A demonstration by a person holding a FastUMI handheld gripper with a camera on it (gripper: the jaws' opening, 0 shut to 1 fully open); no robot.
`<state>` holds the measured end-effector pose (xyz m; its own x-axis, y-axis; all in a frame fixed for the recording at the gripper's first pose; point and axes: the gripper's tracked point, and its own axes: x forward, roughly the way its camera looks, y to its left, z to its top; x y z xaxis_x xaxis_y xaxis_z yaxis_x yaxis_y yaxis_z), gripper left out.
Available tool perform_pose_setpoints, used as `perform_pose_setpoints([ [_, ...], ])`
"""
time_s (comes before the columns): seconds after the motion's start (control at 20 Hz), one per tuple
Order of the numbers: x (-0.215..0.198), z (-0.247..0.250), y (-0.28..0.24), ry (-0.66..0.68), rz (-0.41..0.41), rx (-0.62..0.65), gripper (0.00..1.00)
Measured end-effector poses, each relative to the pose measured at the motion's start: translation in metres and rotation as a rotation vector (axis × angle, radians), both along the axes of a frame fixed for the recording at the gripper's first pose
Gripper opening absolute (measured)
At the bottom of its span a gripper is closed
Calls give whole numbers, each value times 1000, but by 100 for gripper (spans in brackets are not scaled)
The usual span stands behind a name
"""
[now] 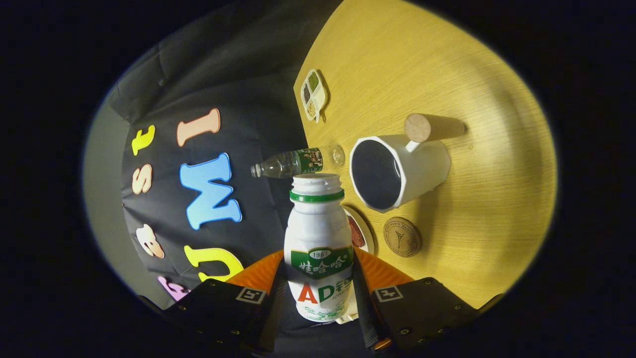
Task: Take the bottle from table, then pour the juice into the cup, finally place the bottle on the coaster
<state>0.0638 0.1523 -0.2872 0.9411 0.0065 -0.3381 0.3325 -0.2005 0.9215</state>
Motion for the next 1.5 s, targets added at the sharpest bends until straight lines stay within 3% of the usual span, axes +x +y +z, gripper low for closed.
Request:
perform_pose_setpoints([
  [0.3,4,4,-5,6,39,-103,64],
  [0.55,3,21,-5,5,124,-324,64],
  [1.05,10,80,4,0,325,-970,64],
  [1.5,10,150,-8,44,321,-1577,65],
])
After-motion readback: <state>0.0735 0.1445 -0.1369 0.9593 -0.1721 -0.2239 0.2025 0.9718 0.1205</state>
